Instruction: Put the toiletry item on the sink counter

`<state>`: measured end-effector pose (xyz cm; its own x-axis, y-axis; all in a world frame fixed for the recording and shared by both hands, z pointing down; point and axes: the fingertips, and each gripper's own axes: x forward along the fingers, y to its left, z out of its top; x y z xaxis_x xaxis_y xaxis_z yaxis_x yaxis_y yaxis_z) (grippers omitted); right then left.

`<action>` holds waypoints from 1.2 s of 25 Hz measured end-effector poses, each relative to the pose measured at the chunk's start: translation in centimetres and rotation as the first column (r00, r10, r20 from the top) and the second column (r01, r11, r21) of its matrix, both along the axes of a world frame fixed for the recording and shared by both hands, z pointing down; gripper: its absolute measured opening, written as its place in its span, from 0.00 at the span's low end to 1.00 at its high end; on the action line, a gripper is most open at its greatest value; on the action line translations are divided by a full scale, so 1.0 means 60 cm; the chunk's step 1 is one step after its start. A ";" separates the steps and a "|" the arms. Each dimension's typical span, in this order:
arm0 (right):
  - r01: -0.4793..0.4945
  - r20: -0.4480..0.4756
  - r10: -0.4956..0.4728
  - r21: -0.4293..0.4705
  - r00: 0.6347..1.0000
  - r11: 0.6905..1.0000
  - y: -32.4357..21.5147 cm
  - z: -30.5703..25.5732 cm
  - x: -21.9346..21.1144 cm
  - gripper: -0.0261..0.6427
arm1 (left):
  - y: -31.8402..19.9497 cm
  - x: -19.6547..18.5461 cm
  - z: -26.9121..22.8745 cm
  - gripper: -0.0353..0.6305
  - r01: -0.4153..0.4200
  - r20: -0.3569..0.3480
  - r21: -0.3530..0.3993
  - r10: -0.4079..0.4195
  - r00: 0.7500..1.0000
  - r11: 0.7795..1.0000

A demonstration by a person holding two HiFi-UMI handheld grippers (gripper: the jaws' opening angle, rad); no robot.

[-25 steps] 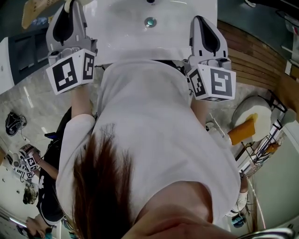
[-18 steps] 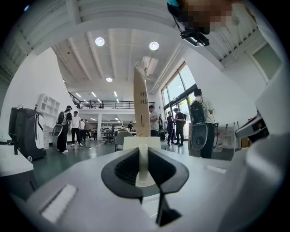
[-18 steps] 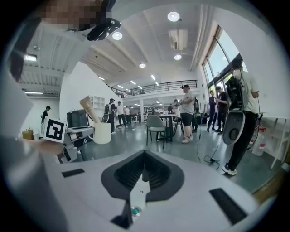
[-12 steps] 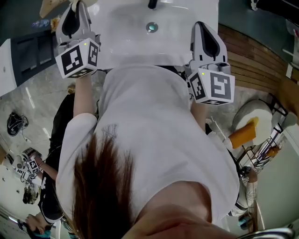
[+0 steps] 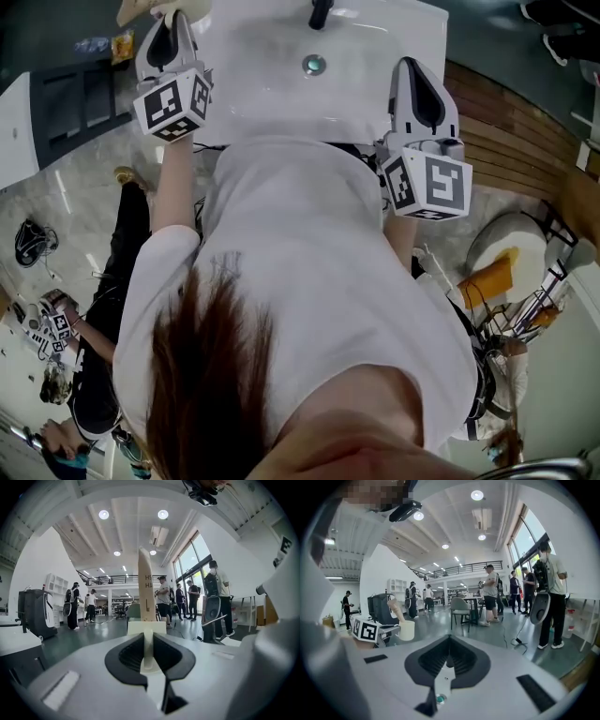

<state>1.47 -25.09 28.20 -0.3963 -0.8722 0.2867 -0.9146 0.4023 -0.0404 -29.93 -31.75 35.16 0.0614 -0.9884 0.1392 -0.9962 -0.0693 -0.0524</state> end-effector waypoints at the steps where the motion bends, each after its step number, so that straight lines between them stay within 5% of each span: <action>1: 0.001 0.000 -0.001 -0.001 1.000 1.000 -0.003 0.000 -0.006 0.06 | -0.003 -0.005 0.007 0.12 0.000 0.000 -0.007 0.000 1.000 1.000; 19: -0.033 -0.001 0.033 -0.007 0.999 0.999 0.006 0.003 -0.001 0.06 | -0.044 -0.036 0.148 0.12 0.034 0.046 -0.191 -0.026 0.999 0.981; 30: -0.071 0.000 0.071 -0.009 0.998 0.997 0.015 0.006 0.012 0.06 | -0.051 -0.035 0.192 0.12 0.032 0.044 -0.241 -0.022 0.999 0.970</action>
<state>2.18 -24.19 28.57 -0.3339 -0.8953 0.2949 -0.9407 0.3363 -0.0443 -32.01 -34.82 46.66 0.0246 -0.9263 0.3760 -0.9953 -0.0579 -0.0774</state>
